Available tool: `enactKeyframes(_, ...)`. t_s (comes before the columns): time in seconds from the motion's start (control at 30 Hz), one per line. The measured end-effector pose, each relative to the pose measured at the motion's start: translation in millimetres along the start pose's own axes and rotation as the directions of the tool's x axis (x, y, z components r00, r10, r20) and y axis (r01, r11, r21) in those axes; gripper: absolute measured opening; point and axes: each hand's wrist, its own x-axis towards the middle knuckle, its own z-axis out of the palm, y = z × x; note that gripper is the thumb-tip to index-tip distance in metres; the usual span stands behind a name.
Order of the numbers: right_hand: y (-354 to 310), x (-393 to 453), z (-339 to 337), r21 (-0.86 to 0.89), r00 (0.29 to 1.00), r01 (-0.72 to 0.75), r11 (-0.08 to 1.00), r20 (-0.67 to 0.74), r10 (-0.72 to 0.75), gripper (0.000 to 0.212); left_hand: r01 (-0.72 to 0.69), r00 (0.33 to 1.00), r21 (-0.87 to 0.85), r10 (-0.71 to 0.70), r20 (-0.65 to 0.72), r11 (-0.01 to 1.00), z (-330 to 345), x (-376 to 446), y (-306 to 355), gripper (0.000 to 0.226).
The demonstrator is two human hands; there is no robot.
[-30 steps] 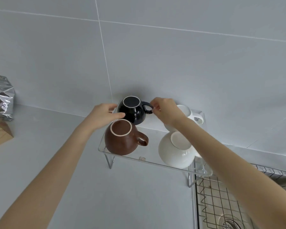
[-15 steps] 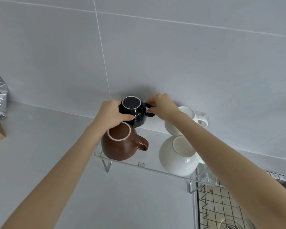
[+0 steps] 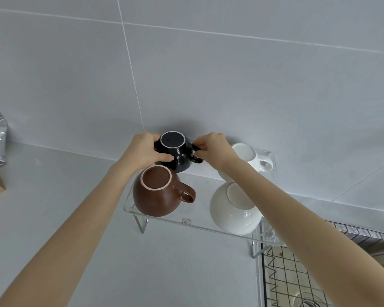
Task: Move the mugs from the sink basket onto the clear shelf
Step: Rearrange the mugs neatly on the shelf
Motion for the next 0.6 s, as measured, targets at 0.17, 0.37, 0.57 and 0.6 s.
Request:
enactKeyframes(0.17,2.3,-0.9,1.5,0.025,1.000,-0.005,1.000,-0.008,0.005,0.018,-0.008,1.000,0.004,0.008,-0.011,1.000,0.8,-1.4,-0.3,0.043)
enactKeyframes(0.37,4.6,-3.2,3.4,0.091,1.000,-0.014,0.996,-0.010,0.015,0.019,-0.003,1.000,0.011,0.003,0.011,1.000,1.1,-0.5,2.6,0.044)
enactKeyframes(0.57,4.1,-5.8,4.3,0.063,1.000,-0.020,0.998,0.002,0.020,0.032,0.031,0.999,0.011,-0.032,0.031,0.999,0.5,-1.4,6.9,0.044)
enactKeyframes(0.6,3.6,-9.7,2.6,0.046,1.000,-0.021,0.999,-0.010,0.021,0.035,0.030,0.999,0.010,-0.030,0.026,1.000,0.7,-1.8,6.5,0.044)
